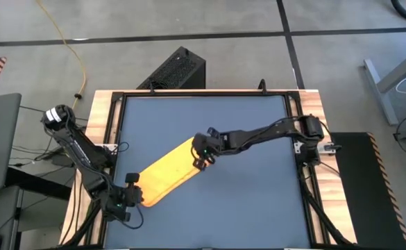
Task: Roll towel
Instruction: Roll the yellow microfiber cloth on the table
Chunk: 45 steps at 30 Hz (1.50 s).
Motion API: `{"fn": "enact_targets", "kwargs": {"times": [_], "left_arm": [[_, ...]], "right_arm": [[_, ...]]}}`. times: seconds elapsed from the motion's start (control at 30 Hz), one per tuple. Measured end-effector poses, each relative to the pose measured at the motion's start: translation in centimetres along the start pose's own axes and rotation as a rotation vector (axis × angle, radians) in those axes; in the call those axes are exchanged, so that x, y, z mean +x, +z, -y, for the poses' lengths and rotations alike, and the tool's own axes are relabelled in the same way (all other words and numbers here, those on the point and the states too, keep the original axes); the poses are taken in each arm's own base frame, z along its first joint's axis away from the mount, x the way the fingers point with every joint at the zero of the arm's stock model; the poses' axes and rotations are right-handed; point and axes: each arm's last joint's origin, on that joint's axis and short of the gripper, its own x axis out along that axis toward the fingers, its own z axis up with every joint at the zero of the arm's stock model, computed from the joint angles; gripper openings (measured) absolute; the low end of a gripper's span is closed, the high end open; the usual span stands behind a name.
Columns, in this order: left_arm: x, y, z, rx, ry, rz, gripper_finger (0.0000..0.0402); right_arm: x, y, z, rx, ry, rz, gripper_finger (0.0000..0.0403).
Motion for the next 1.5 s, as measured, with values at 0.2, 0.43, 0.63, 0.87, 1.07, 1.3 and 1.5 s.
{"fn": "enact_targets", "kwargs": {"times": [0.2,0.43,0.63,0.87,1.07,1.3,1.5], "left_arm": [[0.0,0.3,0.3,0.001,-0.005,0.058,0.0],[0.0,0.7,0.9,0.065,-0.078,0.098,0.0021],[0.0,0.5,0.7,0.144,-0.059,0.07,0.0082],[0.5,-0.2,-0.2,0.126,-0.029,0.012,0.0132],[0.7,-0.5,-0.4,0.135,-0.025,0.001,0.0125],[0.7,-0.5,-0.4,0.137,-0.028,-0.003,0.0089],[0.7,-0.4,-0.3,0.136,-0.04,0.012,0.0048]], "right_arm": [[-0.7,-1.3,-3.0,-0.239,0.052,-0.013,0.006],[-1.1,-1.8,-4.2,-0.32,0.074,-0.008,0.006],[-1.3,-2.4,-4.3,-0.376,0.067,-0.059,0.0068],[-1.0,-2.9,-4.3,-0.43,0.058,-0.089,0.0124],[0.2,-3.5,-4.5,-0.494,0.035,-0.111,0.0175],[0.5,-4.1,-4.9,-0.552,0.014,-0.124,0.0191],[0.7,-4.2,-4.5,-0.68,-0.071,-0.127,0.0185]]}}
